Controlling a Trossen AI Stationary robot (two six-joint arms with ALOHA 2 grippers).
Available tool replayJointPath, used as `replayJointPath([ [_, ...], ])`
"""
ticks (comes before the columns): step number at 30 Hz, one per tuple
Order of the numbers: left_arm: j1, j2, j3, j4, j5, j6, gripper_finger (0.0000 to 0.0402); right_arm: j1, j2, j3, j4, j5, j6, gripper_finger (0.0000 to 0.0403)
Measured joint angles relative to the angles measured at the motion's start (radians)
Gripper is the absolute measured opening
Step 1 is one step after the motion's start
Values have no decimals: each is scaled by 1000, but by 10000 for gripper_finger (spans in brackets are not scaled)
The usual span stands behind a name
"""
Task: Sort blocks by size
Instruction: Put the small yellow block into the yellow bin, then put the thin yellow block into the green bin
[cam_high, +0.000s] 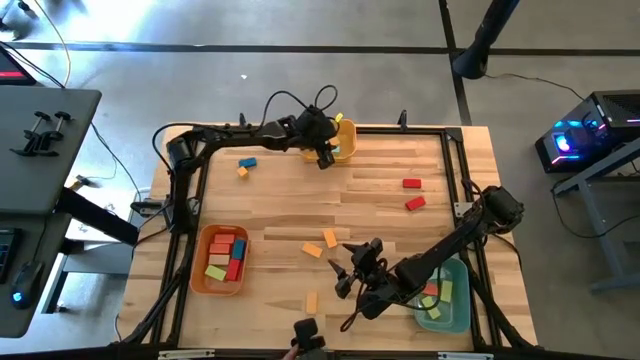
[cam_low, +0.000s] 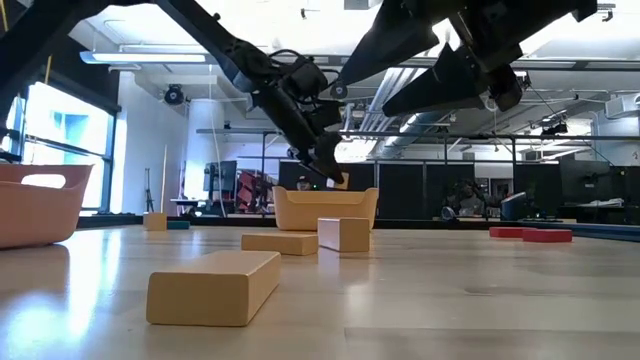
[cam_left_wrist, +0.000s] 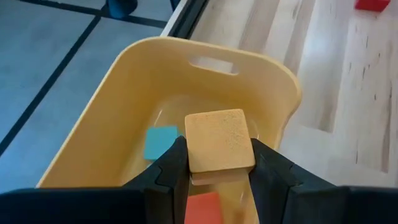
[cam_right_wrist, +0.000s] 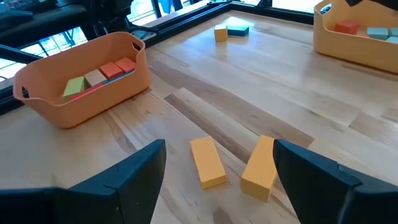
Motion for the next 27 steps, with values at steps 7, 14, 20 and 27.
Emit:
replayJointPath([
  [7,29,8,0,22,-5,-34,113,0,0,0,-3,-1,-6,293],
  [14,39,11,-37,91,5,-35,121,-2,0,0,-30,9,-8,293],
  [20,50,38,-56,181,117,-71,150,-19,0,0,-32,7,-8,293],
  [27,92,31,-56,259,300,-140,211,-27,0,0,-27,-7,-5,293],
])
